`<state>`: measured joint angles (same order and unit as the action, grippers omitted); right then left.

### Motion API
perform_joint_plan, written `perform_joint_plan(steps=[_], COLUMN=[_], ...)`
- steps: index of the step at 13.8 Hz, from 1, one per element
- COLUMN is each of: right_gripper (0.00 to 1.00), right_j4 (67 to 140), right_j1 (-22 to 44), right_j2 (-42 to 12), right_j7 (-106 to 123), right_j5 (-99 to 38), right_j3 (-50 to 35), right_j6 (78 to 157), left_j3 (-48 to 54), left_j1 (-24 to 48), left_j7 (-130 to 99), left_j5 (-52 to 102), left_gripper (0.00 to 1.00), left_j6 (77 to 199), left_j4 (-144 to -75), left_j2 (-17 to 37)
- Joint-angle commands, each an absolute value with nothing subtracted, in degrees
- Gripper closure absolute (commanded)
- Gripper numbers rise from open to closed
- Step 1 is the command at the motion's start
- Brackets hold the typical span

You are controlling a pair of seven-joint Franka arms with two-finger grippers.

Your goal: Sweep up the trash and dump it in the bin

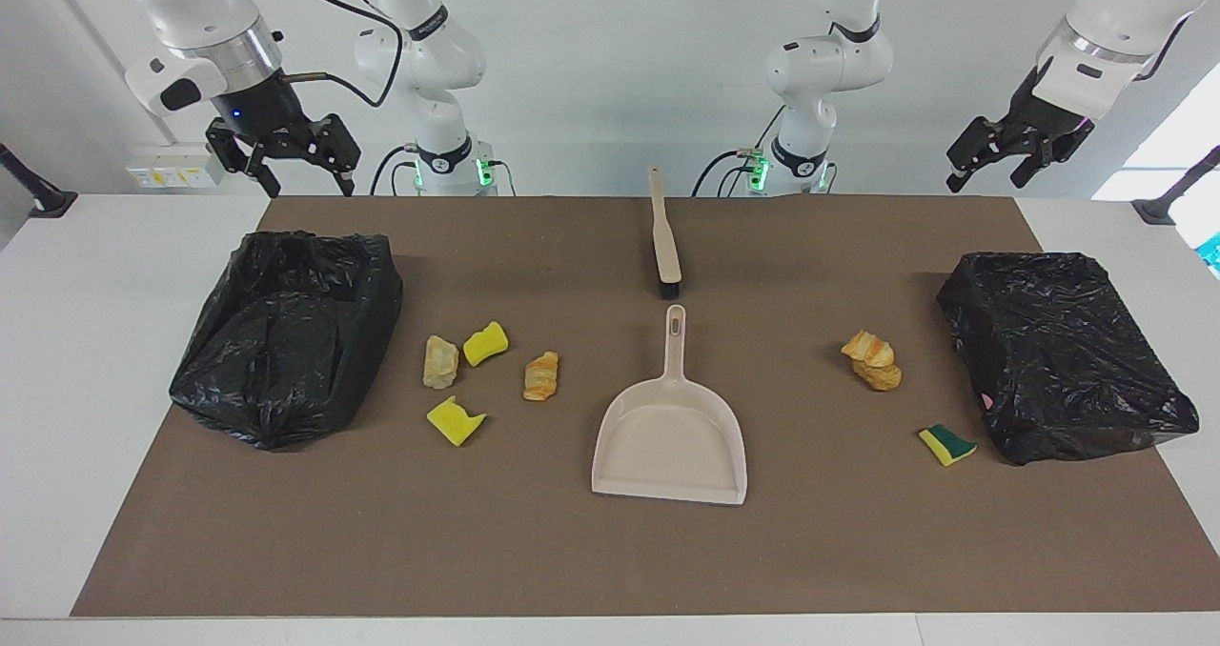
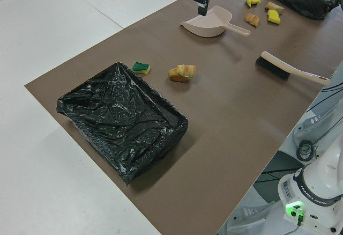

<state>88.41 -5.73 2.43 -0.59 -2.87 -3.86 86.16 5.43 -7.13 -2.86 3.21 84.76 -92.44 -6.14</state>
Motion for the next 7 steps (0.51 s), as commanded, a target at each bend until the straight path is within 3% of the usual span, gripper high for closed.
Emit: perform_joint_plan(steps=[1,7], right_gripper=[0.0,0.0], right_j4=[90.0,90.6], right_j1=[-6.1,-6.6], right_j2=[4.5,4.9], right_j7=[-1.6,-1.2], right_j5=[-2.6,-2.6], right_j3=[-4.5,-4.0], right_j6=[86.6,85.9], left_j3=[5.5,5.4], left_j1=[-7.5,-7.5], left_j7=[-2.9,-2.9], left_j5=[3.4,3.4], left_gripper=[0.0,0.0], left_j6=[85.2,85.2], left_j4=[-93.5,-93.4], left_j2=[-6.9,-6.9])
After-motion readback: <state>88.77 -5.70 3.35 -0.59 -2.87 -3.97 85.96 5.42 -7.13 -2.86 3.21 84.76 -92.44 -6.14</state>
